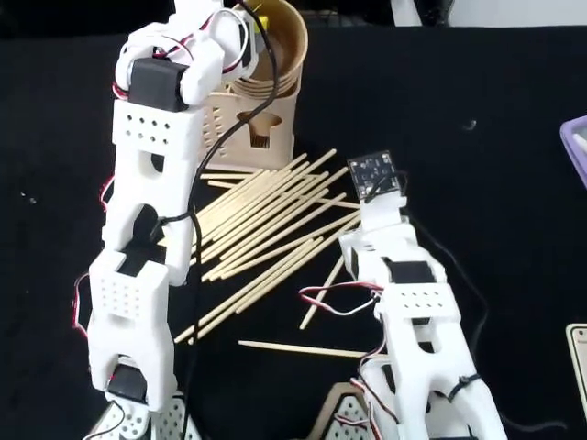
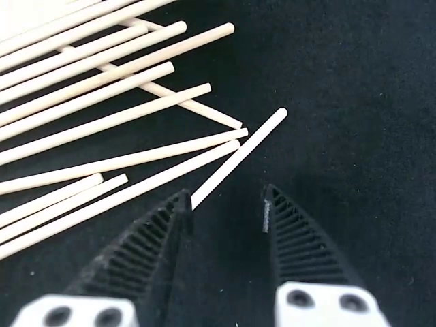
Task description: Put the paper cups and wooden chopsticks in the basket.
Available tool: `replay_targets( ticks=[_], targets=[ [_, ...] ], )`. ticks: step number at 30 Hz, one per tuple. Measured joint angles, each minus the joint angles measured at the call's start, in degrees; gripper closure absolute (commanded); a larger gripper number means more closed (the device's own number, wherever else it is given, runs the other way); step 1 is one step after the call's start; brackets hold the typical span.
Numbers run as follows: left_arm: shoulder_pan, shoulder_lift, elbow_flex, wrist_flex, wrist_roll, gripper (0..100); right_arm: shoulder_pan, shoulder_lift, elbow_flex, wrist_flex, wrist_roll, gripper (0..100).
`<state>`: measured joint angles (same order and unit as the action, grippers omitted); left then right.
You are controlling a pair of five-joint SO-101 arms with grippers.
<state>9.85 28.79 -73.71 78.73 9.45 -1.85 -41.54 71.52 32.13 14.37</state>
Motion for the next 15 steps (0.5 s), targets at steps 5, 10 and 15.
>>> replay_targets(
  ticks=[5, 10, 15],
  targets=[
    [-1.8, 0.0, 0.0, 0.0, 0.0, 83, 0.0, 0.0, 0.0, 0.0, 0.0, 82.5],
    [-4.6, 0.0, -3.4, 0.0, 0.0, 83, 0.0, 0.0, 0.0, 0.0, 0.0, 82.5],
    [-5.4, -0.1, -9.8, 0.0, 0.0, 83, 0.0, 0.0, 0.0, 0.0, 0.0, 82.5]
  ],
)
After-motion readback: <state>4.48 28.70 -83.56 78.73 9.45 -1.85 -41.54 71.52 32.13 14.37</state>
